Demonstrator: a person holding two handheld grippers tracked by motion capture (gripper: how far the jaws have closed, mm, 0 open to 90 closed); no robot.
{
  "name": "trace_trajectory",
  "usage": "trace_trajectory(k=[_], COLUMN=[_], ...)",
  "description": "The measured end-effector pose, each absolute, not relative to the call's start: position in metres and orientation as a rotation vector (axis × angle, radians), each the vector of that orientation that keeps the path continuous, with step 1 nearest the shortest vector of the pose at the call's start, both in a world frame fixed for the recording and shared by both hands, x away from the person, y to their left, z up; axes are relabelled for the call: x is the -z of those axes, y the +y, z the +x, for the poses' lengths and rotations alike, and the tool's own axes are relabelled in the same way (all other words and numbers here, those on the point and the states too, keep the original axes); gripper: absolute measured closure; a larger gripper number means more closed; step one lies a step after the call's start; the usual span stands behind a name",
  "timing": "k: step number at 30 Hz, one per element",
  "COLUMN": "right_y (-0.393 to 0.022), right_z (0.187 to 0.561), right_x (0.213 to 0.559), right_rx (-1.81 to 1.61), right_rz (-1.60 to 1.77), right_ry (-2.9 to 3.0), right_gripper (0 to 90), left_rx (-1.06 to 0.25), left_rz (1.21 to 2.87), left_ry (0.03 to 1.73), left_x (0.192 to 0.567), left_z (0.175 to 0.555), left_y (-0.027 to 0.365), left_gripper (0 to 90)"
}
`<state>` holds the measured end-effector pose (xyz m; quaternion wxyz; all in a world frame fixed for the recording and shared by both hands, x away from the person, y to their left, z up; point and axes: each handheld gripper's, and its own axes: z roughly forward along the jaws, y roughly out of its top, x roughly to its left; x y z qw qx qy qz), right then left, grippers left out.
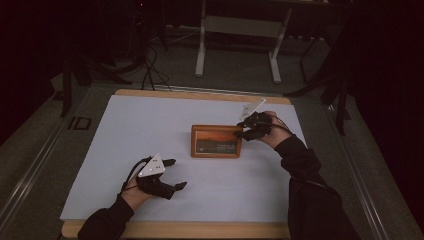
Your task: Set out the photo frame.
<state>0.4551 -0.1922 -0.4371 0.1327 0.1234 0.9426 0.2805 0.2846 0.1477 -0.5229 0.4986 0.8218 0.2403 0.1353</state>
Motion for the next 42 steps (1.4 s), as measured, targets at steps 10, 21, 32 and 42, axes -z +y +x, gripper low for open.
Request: trace_trajectory(k=[10,21,32,42], right_y=[-0.193,-0.203,-0.213,-0.220], right_z=[0.446,0.432,0.406,0.372], right_x=[0.434,0.432,0.428,0.441], right_rx=[-0.821,-0.919,-1.071,-1.180], right_rz=[0.450,0.529,0.569,0.586], right_ry=[2.699,2.640,2.607,2.554], right_gripper=[41.8,19.4,10.4,10.7], left_rx=[-0.328,-0.328,-0.322,-0.316], left_rz=[1.994,2.003,2.004,2.003], left_ry=[0.577,0.556,0.548,0.538], left_x=[0.524,0.524,0.524,0.524], left_z=[0.284,0.282,0.281,0.280], left_y=[0.148,0.147,0.146,0.145], left_gripper=[12.5,12.5,12.5,12.5])
